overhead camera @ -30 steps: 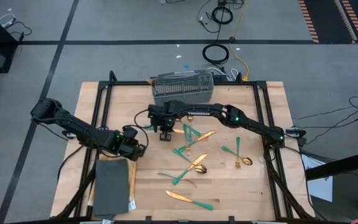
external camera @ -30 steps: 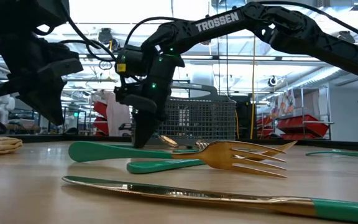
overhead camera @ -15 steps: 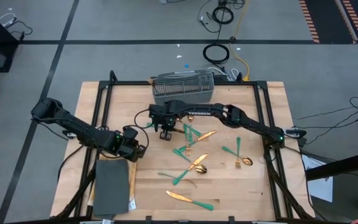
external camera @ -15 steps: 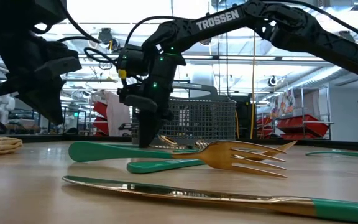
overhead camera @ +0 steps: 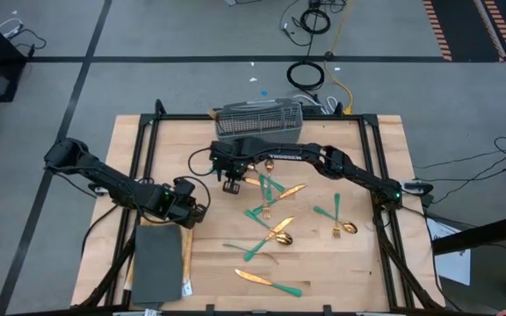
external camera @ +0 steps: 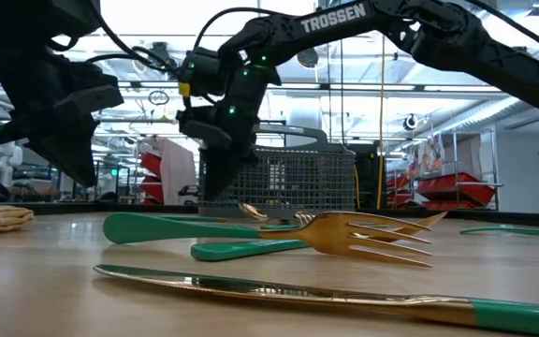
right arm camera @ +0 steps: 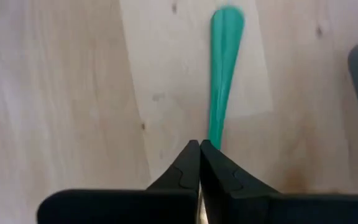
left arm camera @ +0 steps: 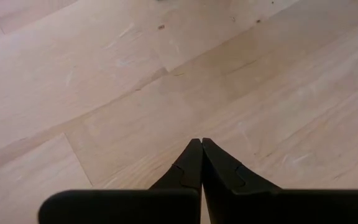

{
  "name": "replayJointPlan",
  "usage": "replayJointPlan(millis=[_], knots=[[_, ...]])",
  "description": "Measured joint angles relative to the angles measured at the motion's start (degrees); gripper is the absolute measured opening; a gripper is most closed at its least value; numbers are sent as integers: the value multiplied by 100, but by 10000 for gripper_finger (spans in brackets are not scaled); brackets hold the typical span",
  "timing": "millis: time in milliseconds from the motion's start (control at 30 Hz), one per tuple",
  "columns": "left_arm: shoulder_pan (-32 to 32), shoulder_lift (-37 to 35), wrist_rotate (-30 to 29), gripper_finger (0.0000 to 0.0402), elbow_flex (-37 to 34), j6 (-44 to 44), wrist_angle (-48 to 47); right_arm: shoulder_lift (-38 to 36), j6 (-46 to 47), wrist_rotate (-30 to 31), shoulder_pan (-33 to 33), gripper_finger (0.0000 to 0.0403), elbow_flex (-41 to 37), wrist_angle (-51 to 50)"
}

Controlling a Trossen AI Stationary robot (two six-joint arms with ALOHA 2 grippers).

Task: Sort silverware
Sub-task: Put the green knife into the silverware basket, then put the green spoon into the silverware basket

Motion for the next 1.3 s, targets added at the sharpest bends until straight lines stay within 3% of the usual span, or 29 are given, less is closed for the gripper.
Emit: replayJointPlan(millis=[200,367,667,900,1100,1300], knots=[[0,0,-25,6,0,2,21,-100,-48,291,-249,6,4,-1668],[0,0,-40,6,0,4,21,-139,155,461,-410,53,4,-3054],[-31,2,-50,6,0,7,15,-439,1412,307,-655,176,15,-3028],[-33,2,-41,6,0,131,-14,-615,2092,485,-588,194,-82,-2944],[-41,0,128,6,0,170,-22,-911,2302,423,-319,194,-1136,-2903],[-138,1,139,6,0,166,-30,-2834,2872,413,-115,182,-3547,-1371]])
